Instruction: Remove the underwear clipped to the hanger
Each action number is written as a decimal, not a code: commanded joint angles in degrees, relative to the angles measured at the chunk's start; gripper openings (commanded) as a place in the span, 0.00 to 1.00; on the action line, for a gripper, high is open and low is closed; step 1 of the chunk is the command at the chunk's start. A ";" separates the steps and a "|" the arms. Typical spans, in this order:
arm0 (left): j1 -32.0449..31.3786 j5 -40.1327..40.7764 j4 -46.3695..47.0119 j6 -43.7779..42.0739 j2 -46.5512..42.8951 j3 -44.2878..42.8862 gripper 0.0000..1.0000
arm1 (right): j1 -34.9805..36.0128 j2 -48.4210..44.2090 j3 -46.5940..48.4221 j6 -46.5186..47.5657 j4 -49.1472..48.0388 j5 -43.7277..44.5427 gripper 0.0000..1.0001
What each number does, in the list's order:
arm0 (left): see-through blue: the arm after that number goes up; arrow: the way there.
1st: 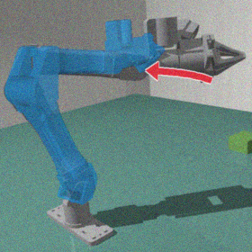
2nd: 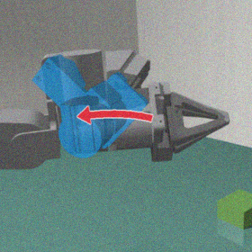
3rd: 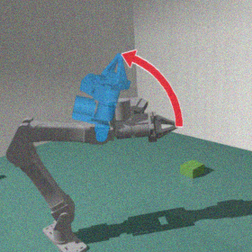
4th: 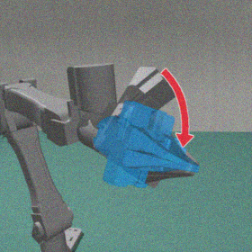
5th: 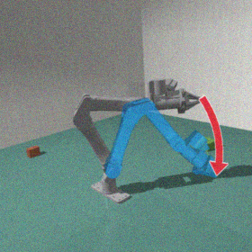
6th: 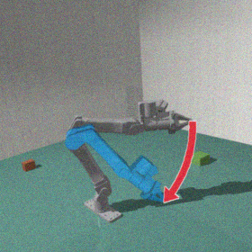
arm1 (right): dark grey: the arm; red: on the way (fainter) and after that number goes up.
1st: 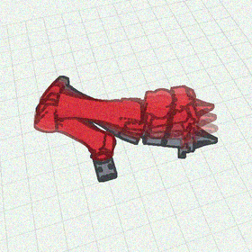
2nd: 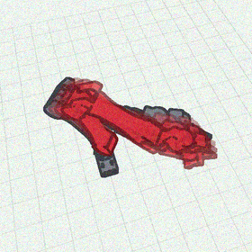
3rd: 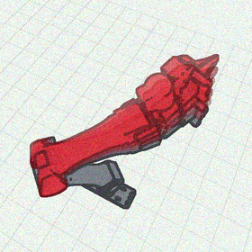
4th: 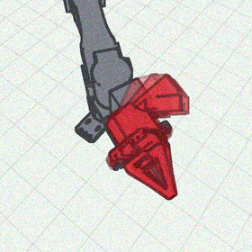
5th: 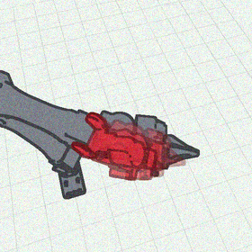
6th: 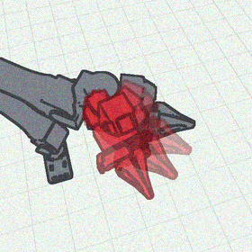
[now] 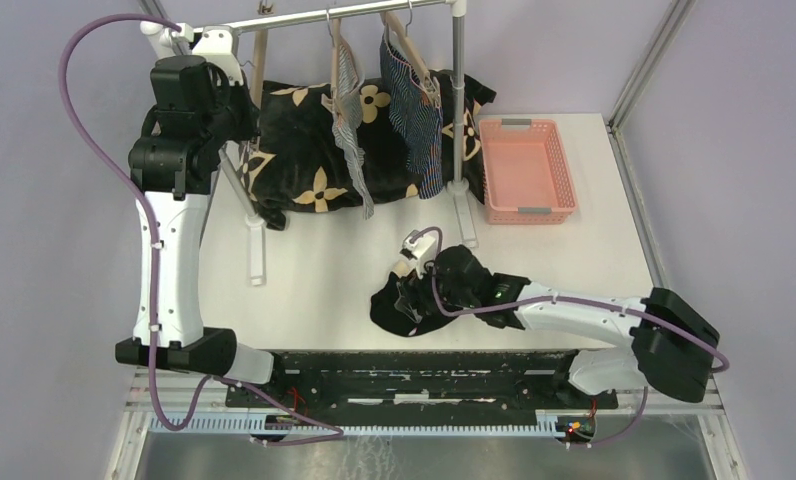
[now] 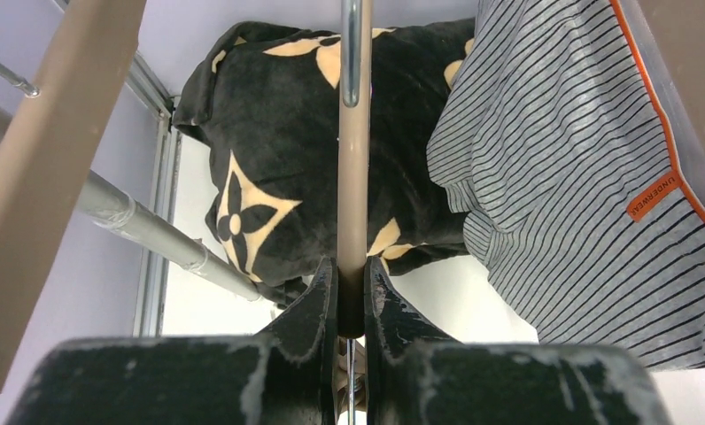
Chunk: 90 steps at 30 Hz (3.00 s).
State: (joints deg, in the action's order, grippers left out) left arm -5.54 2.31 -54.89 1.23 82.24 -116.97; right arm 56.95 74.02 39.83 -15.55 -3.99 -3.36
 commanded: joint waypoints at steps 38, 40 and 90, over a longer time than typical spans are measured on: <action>4.07 -3.60 18.96 0.11 -11.24 15.10 0.03 | 1.49 20.75 12.03 -0.18 5.58 8.01 0.01; 4.05 -3.32 20.32 0.49 -11.14 15.00 0.03 | 1.49 20.57 11.81 -0.21 5.42 8.01 0.01; 4.13 -1.39 23.32 3.77 -3.67 12.90 0.99 | 2.88 15.35 9.72 0.03 3.74 10.38 0.01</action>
State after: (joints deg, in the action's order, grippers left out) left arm -1.67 -0.03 -34.13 4.56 81.30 -104.03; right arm 59.27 92.42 49.65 -16.03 2.15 5.26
